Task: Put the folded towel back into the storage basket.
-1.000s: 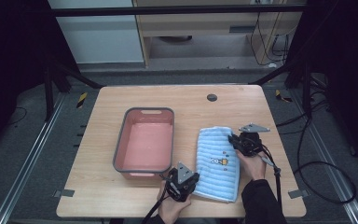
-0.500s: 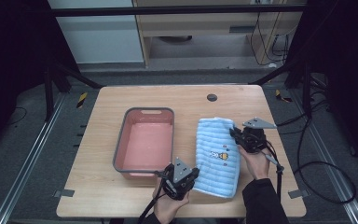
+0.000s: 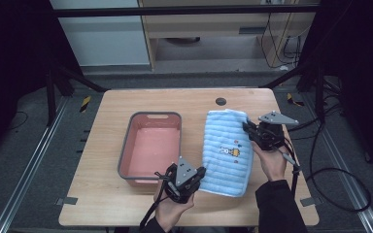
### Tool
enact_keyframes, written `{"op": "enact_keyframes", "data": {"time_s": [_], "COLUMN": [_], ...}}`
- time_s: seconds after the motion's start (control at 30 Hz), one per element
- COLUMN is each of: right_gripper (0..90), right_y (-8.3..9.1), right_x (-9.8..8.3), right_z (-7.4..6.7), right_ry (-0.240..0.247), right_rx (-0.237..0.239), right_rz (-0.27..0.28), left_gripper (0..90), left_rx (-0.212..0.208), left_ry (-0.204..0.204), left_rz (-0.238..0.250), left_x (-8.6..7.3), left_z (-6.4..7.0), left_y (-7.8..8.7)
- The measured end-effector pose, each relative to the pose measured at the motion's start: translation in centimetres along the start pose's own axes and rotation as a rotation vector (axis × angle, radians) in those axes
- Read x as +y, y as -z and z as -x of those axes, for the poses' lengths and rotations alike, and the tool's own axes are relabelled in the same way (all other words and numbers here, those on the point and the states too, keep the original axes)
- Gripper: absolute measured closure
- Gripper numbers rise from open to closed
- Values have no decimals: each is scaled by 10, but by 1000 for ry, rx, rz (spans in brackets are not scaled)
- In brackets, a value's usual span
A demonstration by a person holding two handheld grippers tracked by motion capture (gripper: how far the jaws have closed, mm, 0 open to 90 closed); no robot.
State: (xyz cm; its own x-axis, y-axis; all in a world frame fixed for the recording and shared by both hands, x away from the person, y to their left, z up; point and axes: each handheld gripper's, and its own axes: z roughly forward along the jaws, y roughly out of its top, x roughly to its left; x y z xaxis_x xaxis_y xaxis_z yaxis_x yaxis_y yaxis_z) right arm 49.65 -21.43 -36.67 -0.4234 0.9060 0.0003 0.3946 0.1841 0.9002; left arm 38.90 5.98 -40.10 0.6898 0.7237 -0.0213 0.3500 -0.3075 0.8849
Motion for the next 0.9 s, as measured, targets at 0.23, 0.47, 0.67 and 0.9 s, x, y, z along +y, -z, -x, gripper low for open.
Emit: {"op": "enact_keyframes", "data": {"time_s": [0.23,0.47,0.67,0.9], "right_gripper": [821,821,821,821], "right_y": [0,-5,-10,-19], "right_x": [17,33,49,67], "right_z": [-10,-21,-35,-52], "right_ry": [14,32,49,65], "right_rx": [9,19,31,45], "right_rz": [13,20,37,49], "left_gripper": [872,872,872,872], "left_rx": [17,35,57,90], "left_ry": [3,10,7,12], "left_rz": [22,43,58,80], "left_x": [8,13,17,21], "left_z": [-10,-21,-28,-43], "left_y": [14,28,39,57]}}
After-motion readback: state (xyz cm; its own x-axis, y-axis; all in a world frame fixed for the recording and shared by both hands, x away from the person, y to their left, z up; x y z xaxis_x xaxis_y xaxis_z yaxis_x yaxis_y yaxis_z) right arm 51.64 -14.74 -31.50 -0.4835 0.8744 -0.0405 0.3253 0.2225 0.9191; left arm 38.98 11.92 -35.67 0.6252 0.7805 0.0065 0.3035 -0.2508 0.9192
